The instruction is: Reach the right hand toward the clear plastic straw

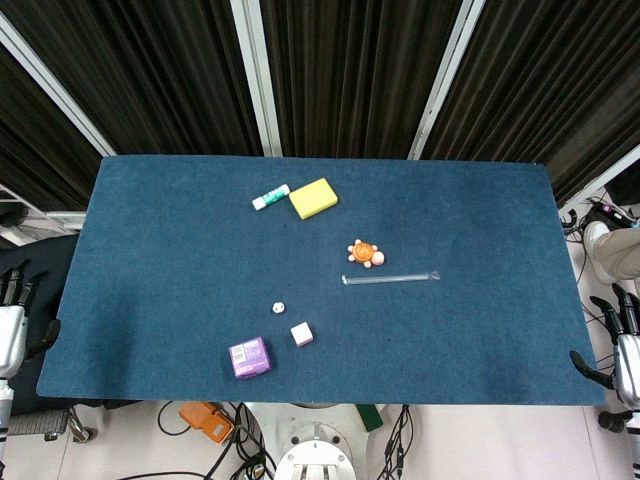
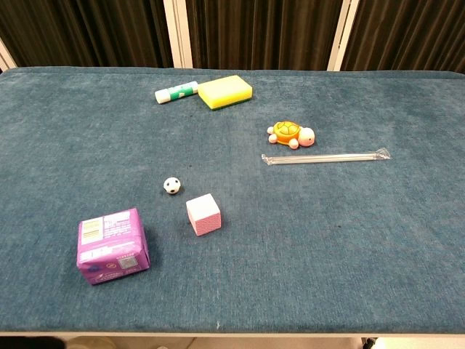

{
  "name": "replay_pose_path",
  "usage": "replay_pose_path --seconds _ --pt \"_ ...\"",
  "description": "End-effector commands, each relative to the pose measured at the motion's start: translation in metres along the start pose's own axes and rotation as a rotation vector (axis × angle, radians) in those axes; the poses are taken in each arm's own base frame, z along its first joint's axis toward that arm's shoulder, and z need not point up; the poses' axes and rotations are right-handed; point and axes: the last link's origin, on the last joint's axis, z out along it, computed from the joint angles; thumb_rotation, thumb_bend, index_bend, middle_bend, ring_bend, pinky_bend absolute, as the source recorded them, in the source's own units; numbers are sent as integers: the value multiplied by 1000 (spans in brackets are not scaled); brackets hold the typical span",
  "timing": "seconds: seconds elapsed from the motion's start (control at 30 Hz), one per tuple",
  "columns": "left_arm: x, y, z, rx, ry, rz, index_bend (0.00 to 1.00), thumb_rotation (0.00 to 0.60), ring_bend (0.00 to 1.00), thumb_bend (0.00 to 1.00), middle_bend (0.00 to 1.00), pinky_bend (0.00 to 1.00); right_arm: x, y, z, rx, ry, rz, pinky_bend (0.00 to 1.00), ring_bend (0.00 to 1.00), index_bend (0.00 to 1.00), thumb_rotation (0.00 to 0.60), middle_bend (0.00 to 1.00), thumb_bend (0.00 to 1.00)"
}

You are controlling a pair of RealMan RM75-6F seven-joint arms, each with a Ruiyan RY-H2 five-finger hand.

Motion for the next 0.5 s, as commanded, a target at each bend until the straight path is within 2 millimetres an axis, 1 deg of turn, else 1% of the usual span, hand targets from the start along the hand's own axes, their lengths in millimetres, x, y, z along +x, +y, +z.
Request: replay_pose_path --seconds 0.03,0.37,0.5 --pt "0 0 0 2 -1 0 146 600 8 324 0 92 0 0 0 -1 0 -1 51 59 231 600 53 333" --pt "0 1 -1 3 -1 -7 146 600 8 324 0 92 -2 -2 2 8 -2 -12 51 60 231 600 52 333" --pt "0 1 -2 -1 -1 2 146 600 8 324 0 92 -11 -9 7 29 -48 -22 51 60 232 600 53 333"
